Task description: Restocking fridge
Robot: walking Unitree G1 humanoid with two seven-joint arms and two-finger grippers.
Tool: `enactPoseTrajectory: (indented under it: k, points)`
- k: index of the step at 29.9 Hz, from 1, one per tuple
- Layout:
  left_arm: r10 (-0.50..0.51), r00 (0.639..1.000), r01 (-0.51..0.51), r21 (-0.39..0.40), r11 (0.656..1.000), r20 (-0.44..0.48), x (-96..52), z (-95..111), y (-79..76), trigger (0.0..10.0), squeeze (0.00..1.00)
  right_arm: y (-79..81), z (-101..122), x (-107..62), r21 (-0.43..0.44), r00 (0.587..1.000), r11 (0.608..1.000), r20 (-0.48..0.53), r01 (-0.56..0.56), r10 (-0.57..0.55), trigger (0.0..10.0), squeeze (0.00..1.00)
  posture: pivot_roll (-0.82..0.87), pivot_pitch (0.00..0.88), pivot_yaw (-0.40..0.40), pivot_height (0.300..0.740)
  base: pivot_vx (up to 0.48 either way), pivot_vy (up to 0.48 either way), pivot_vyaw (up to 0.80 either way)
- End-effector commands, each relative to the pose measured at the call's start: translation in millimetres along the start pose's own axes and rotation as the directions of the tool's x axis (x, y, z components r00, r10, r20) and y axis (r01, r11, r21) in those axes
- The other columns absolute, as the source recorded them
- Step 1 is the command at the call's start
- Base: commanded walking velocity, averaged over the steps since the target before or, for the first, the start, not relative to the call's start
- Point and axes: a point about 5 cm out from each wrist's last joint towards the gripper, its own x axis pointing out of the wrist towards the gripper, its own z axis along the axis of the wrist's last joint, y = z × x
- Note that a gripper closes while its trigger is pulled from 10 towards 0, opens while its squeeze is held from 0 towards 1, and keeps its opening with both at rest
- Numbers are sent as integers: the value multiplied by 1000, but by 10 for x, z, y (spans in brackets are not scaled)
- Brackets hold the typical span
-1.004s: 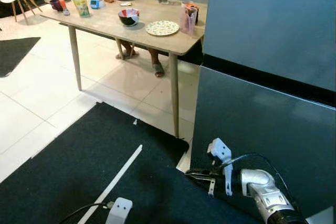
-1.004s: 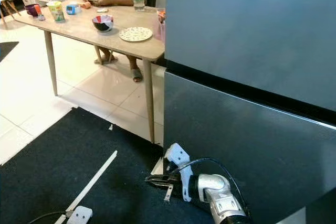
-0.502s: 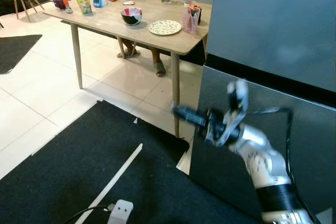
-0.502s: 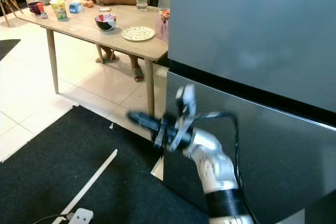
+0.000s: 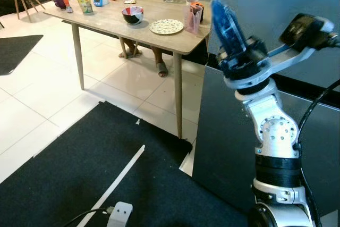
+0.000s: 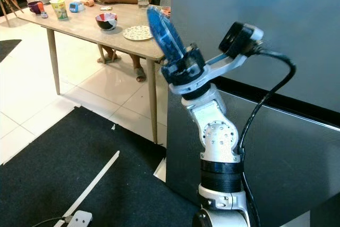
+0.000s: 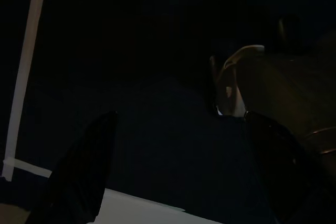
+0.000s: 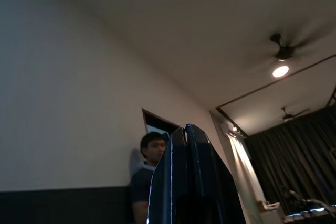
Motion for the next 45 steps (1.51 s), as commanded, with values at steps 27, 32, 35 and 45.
enactPoseTrajectory:
  k: [27, 32, 35, 45]
  points:
    - [-13, 1000, 13, -6, 1000, -11, 67, 16, -246, 10000, 0, 414, -93, 369, 274, 959, 930, 211, -246, 192, 10000, 0, 27, 0, 18, 740, 0, 0, 0]
    - [-6, 1000, 6, -4, 1000, -17, 34, -21, -128, 10000, 0, 385, -77, 390, 289, 959, 926, 217, -242, 183, 10000, 0, 19, 0, 13, 740, 0, 0, 0]
    - [-8, 1000, 8, 5, 1000, -22, 20, -38, -85, 10000, 0, 384, -66, 388, 301, 957, 921, 220, -248, 186, 10000, 0, 6, 0, 0, 740, 0, 0, 0]
    - [-43, 999, 44, 29, 999, -21, 57, 10, -222, 10000, 0, 388, -20, 332, 280, 947, 915, 223, -290, 232, 10000, 0, 14, 0, 16, 740, 0, 0, 0]
